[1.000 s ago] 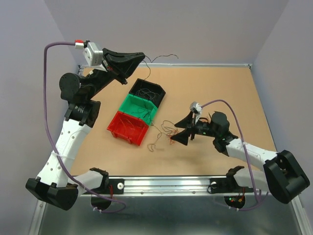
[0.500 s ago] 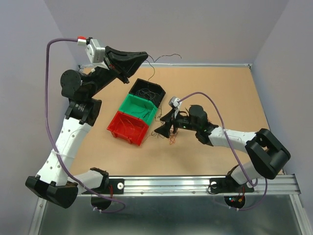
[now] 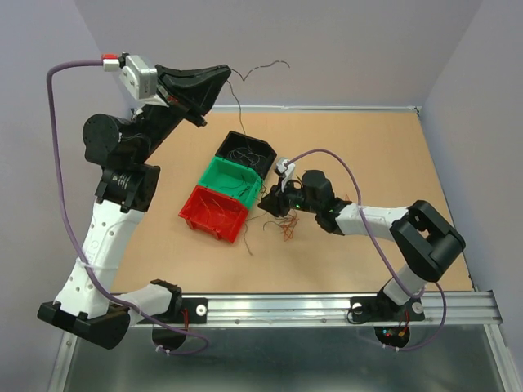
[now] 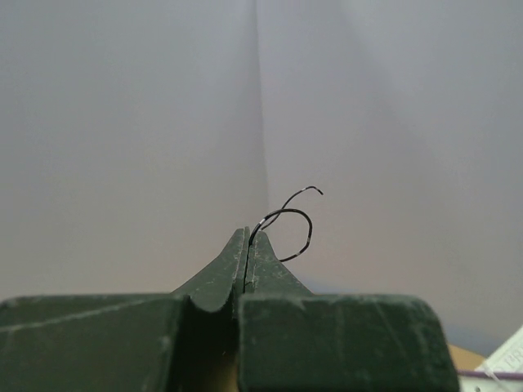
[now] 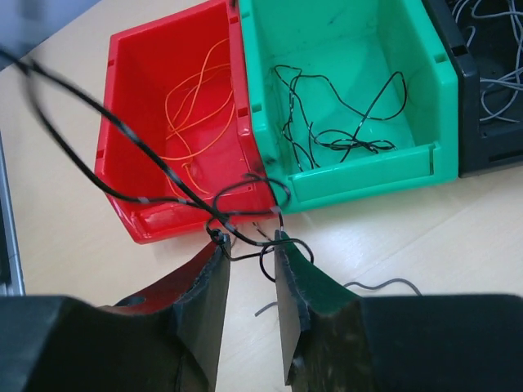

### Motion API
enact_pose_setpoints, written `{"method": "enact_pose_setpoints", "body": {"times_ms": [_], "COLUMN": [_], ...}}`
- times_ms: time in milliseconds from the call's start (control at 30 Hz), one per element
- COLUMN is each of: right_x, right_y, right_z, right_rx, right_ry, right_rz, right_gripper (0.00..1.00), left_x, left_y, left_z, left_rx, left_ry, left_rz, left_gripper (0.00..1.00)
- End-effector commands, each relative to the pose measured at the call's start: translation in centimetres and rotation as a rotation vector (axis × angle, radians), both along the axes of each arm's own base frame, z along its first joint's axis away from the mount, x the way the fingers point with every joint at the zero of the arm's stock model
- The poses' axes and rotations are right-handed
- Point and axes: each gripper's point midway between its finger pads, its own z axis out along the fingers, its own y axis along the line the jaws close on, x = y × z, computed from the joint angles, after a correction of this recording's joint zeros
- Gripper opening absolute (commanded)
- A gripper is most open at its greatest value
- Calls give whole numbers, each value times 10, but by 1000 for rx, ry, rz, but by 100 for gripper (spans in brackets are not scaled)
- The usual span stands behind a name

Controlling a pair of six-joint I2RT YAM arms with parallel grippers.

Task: Untangle the cables

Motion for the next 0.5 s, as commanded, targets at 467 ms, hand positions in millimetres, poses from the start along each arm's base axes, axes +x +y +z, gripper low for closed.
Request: {"method": "enact_pose_setpoints", "body": {"times_ms": [467], "right_x": [8], "right_y": [2], "right_z": [12], "right_rx": [-9], "right_ry": [-77], "right_rz": [-17], "right_gripper": [1], "left_x": [-11], "left_y": [107], "left_z": [122], "left_rx": [-336], "left_ry": [-136], "left_rz": [502], "left_gripper": [0]}}
